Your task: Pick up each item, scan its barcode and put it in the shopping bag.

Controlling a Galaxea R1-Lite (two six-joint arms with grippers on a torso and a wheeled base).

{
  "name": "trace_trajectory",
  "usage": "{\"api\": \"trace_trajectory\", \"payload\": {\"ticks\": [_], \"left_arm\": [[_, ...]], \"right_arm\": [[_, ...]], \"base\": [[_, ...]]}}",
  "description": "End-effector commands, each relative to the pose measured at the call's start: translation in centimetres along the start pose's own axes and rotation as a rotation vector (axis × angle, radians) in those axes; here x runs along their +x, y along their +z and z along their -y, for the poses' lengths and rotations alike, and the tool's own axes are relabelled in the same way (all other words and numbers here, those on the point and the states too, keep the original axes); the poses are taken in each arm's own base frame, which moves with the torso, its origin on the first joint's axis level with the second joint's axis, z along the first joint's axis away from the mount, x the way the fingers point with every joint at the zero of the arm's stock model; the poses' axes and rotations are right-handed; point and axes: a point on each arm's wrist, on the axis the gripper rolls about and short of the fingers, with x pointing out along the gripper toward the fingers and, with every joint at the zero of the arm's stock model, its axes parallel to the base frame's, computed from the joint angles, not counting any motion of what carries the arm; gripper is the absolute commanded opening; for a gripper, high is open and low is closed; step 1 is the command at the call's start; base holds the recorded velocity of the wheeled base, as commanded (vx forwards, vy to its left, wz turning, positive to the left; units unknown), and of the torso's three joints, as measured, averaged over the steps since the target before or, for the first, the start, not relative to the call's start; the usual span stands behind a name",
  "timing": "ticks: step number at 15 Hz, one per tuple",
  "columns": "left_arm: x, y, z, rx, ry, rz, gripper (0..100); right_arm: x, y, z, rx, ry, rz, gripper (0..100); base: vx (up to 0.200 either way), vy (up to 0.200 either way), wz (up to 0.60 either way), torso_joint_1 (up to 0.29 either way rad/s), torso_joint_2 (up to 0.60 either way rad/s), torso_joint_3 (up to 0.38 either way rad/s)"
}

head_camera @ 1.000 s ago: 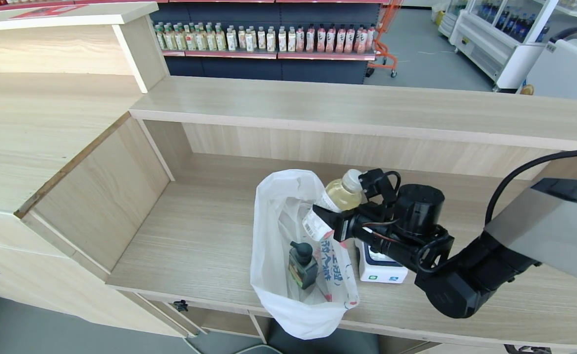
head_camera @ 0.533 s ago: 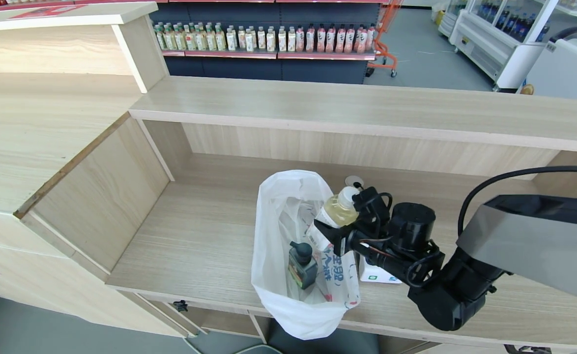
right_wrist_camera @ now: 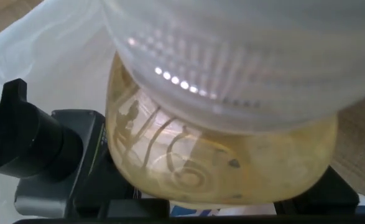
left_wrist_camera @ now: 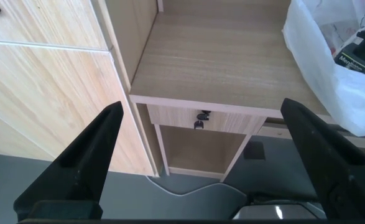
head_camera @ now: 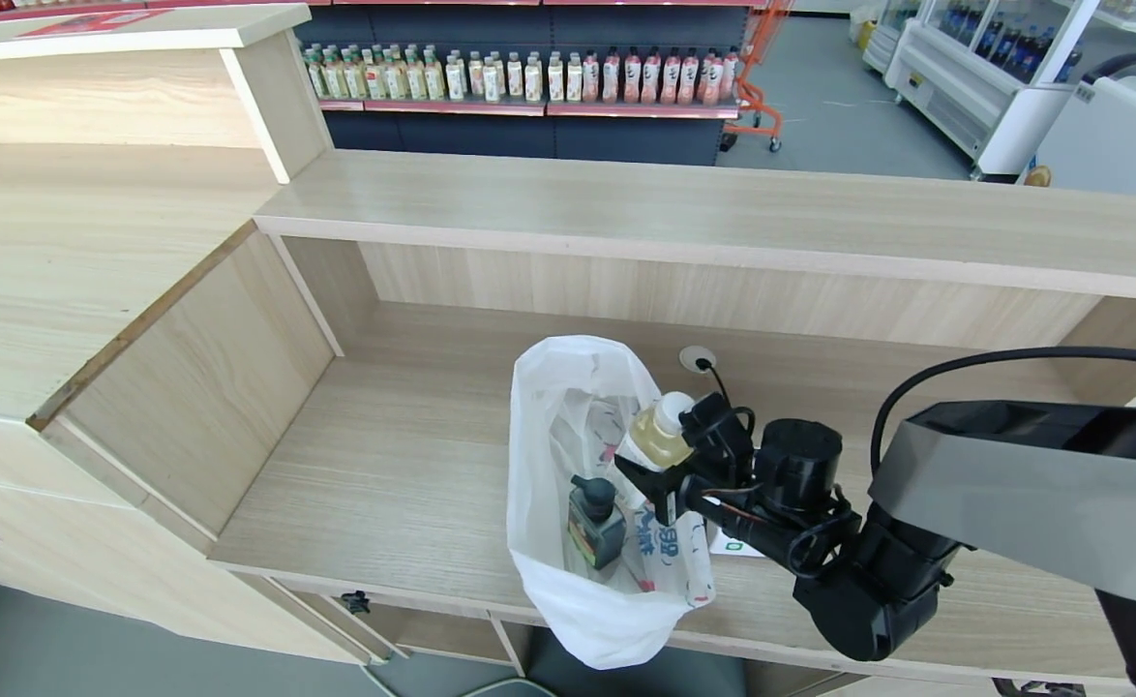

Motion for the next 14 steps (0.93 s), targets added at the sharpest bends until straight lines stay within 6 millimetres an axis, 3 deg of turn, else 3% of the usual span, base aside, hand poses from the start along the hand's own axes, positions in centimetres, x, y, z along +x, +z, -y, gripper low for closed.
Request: {"api": "trace_trajectory", "payload": {"ticks": [1,6,7,11,14], "left_arm": [[0.0,0.0,0.0,-0.002,0.0,0.001,100],[0.0,0.0,0.0,-0.002,0.0,0.001,100],[0.0,0.0,0.0,0.0,0.0,0.001,100],[0.0,0.0,0.0,0.0,0.0,0.001,100],[0.0,0.0,0.0,0.0,0.0,0.001,100]], "right_arm": [[0.1,-1.0,0.3,-0.014,-0.008,-0.011,0],[0.2,-1.7,0.7,-0.03,-0.018,-0.004,0],[0.2,-1.7,0.7,-0.03,-0.012,-0.003,100],[0.4,-1.4,0.7,-0.032,0.007,0.013,100],[0.6,-0.1,1.0,-0.042,0.001,0.059,100]], "base": [[0.0,0.0,0.0,0.0,0.0,0.0],[0.0,0.0,0.0,0.0,0.0,0.0],[0.0,0.0,0.0,0.0,0.0,0.0],[0.0,0.0,0.0,0.0,0.0,0.0],[0.0,0.0,0.0,0.0,0.0,0.0]]}}
